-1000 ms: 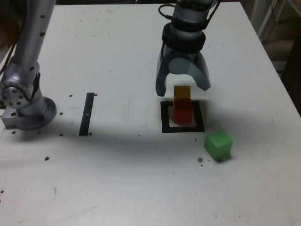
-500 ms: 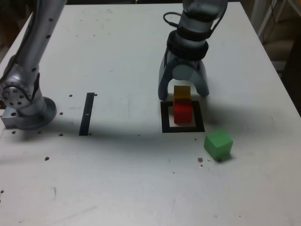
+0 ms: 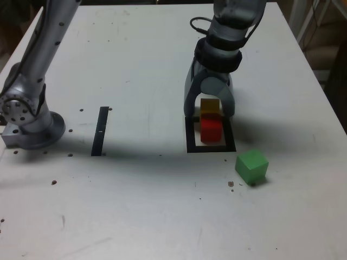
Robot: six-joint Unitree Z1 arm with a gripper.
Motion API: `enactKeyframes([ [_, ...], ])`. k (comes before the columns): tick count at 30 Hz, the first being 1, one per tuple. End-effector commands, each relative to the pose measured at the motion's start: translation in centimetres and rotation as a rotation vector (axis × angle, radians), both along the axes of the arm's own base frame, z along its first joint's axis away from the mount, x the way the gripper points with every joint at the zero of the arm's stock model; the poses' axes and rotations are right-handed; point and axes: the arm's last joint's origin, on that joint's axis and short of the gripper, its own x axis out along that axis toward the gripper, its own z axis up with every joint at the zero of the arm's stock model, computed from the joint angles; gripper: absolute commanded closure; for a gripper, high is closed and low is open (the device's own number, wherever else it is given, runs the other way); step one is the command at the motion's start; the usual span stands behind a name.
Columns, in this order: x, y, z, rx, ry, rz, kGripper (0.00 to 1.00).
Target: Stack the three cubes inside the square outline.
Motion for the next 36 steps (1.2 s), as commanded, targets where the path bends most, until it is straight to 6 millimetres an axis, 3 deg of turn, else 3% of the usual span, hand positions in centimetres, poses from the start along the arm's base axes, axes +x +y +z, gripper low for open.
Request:
enactKeyframes([
  [1, 0.1, 0.1, 0.0, 0.003, -0.003, 0.003, 0.69],
  [19, -0.3, 0.1, 1.2, 0.012, -0.022, 0.001, 0.69],
  [36, -1.7, -1.5, 6.9, 0.073, -0.071, -0.023, 0.69],
])
